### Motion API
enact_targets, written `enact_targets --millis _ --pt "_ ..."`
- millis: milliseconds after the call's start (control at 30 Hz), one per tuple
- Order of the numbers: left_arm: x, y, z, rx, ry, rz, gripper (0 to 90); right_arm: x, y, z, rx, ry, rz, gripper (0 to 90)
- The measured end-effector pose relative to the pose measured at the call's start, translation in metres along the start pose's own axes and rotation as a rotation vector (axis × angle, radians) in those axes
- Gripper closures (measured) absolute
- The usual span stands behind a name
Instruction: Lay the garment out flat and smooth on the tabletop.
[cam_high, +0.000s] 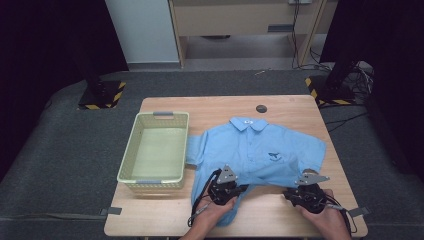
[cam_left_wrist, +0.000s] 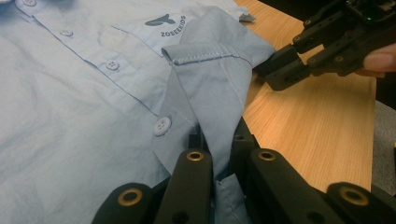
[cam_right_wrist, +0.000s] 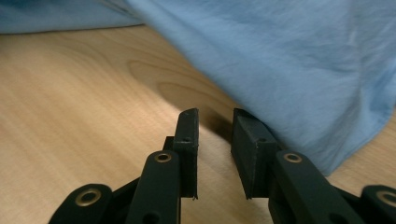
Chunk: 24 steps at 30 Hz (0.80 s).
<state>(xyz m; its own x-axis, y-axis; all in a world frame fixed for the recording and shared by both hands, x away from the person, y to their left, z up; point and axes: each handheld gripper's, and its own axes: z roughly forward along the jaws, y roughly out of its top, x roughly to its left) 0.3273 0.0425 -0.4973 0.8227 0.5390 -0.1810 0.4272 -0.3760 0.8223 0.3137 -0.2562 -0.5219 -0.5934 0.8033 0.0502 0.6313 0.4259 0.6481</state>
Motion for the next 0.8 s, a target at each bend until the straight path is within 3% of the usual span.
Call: enact_targets --millis 400,600,800 --pt "-0.003 -0.002 0.003 0.019 0.003 0.015 89.2 -0.021 0.001 -0.015 -0.054 -0.106 0.039 75.6" --pt "-0.005 -0.002 0.002 0.024 0.001 0.027 89.3 -0.029 0.016 -0.017 -0.102 -0.138 0.055 75.9" --pt "-0.008 -0.004 0.005 0.042 -0.005 0.038 89.2 -0.032 0.038 -0.013 -0.135 -0.14 0.054 70.9"
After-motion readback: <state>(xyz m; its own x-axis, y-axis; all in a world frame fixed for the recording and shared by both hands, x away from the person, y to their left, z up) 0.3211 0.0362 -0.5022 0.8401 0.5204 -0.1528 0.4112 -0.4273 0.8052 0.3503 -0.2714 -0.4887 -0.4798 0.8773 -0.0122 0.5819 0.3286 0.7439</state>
